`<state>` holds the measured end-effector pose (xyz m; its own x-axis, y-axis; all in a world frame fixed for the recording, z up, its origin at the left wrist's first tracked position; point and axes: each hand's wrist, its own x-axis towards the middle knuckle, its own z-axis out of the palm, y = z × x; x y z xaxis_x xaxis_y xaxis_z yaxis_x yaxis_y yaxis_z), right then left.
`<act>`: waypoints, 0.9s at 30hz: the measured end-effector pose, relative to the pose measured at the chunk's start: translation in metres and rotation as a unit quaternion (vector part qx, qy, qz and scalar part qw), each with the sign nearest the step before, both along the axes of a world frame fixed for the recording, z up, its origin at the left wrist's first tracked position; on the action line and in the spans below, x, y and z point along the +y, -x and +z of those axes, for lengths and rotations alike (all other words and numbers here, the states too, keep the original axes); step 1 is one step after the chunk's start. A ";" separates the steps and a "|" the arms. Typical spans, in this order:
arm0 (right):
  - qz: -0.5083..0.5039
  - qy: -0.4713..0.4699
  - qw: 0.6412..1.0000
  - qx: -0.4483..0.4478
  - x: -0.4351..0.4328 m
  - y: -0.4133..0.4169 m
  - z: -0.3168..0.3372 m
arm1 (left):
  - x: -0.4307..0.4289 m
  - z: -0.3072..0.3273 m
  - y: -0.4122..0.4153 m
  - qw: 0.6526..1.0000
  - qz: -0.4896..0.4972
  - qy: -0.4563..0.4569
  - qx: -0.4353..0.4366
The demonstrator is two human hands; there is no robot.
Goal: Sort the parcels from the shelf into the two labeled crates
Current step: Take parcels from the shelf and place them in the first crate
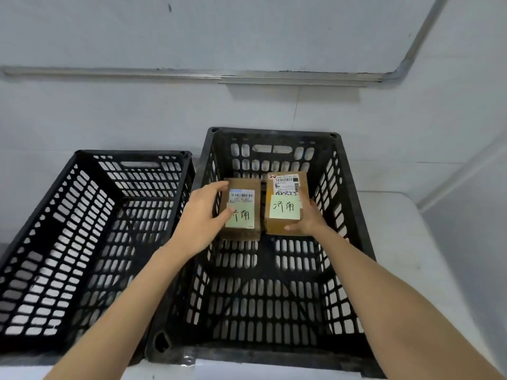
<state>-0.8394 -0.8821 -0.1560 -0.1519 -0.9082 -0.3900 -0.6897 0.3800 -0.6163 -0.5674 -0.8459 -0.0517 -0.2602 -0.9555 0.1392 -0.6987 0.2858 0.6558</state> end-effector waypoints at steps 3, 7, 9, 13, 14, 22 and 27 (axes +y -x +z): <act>-0.002 -0.007 1.000 -0.014 -0.004 -0.004 -0.013 | -0.003 -0.001 0.003 1.000 -0.001 -0.002 -0.005; -0.005 -0.004 0.999 -0.050 -0.004 -0.004 -0.027 | -0.005 -0.002 0.004 1.000 -0.007 -0.001 0.000; -0.014 -0.005 0.998 -0.063 -0.004 -0.002 -0.033 | -0.006 -0.002 0.002 1.000 -0.007 0.002 0.004; -0.030 -0.015 0.999 -0.038 -0.004 -0.002 -0.041 | -0.002 -0.002 0.000 1.000 -0.006 -0.001 0.011; -0.030 -0.015 0.999 -0.029 -0.005 -0.003 -0.043 | -0.001 -0.002 0.000 1.000 -0.006 -0.001 0.011; 0.006 -0.097 0.992 0.077 -0.013 -0.011 -0.023 | 0.015 0.006 0.000 1.000 0.000 0.000 -0.002; 0.040 -0.035 0.996 0.074 -0.011 -0.015 0.023 | 0.032 0.017 0.001 1.000 0.005 0.003 -0.013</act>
<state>-0.8242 -0.8928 -0.1328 -0.1410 -0.8912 -0.4312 -0.8000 0.3592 -0.4806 -0.5679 -0.8136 -0.0346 -0.2546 -0.9572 0.1375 -0.7188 0.2824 0.6353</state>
